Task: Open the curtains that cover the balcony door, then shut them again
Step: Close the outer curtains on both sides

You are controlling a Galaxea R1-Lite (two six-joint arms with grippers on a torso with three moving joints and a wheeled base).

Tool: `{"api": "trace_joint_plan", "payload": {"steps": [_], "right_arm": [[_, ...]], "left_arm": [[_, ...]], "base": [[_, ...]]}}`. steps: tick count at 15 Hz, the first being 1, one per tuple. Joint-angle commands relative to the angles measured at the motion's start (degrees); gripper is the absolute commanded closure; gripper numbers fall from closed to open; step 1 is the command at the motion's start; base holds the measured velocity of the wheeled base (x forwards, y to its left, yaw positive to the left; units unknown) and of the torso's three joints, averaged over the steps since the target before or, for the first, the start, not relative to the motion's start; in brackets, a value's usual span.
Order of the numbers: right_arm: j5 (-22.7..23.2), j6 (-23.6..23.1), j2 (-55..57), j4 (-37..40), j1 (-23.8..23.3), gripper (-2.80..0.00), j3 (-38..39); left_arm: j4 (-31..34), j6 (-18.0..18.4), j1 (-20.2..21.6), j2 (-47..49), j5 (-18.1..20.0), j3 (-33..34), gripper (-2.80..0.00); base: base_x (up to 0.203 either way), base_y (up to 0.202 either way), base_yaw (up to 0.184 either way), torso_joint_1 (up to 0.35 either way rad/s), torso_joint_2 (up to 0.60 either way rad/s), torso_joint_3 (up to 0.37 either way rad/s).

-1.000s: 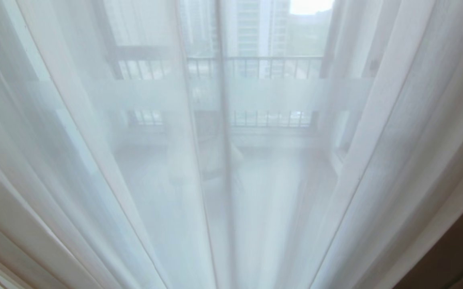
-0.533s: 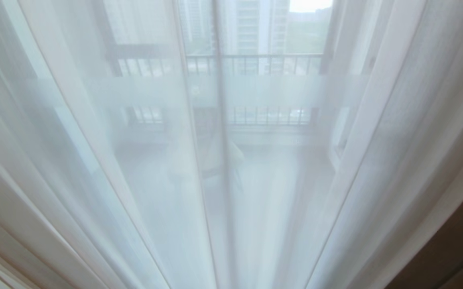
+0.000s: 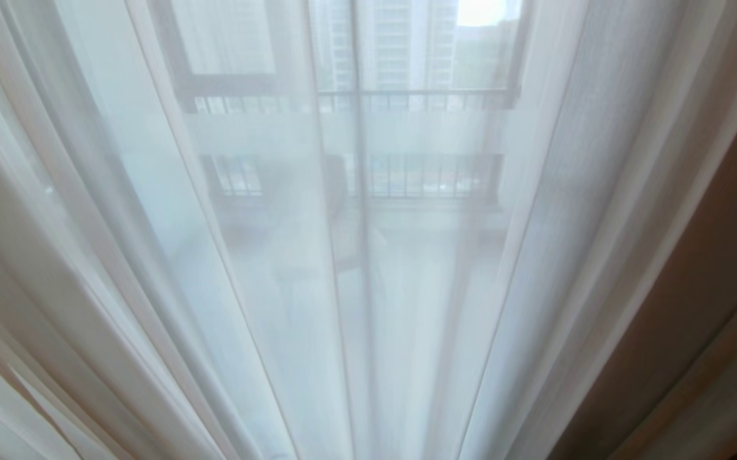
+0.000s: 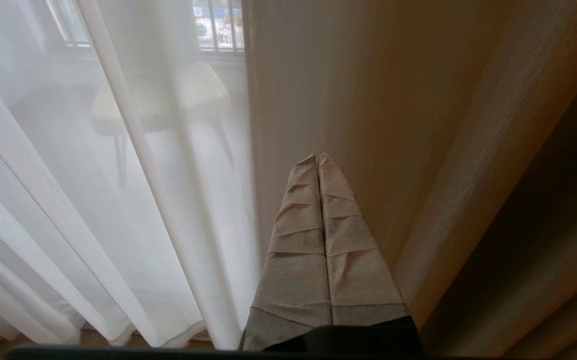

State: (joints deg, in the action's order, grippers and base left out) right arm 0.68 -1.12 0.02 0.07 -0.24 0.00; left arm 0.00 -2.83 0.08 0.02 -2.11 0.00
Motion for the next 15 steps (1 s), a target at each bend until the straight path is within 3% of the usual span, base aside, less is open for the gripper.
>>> {"api": "trace_joint_plan", "payload": {"steps": [1,15], "right_arm": [[0.02,-0.02,-0.02,0.01,-0.02,0.00,0.00],[0.02,-0.05,-0.02,-0.07,-0.02,0.00,0.00]], "left_arm": [[-0.07,-0.07,0.01,-0.02,0.07,0.00,0.00],[-0.09,-0.07,0.04,-0.02,0.17,0.00,0.00]], "base": [[0.000,0.000,0.000,0.000,0.00,0.000],[0.000,0.000,0.000,0.000,0.00,0.000]]}}
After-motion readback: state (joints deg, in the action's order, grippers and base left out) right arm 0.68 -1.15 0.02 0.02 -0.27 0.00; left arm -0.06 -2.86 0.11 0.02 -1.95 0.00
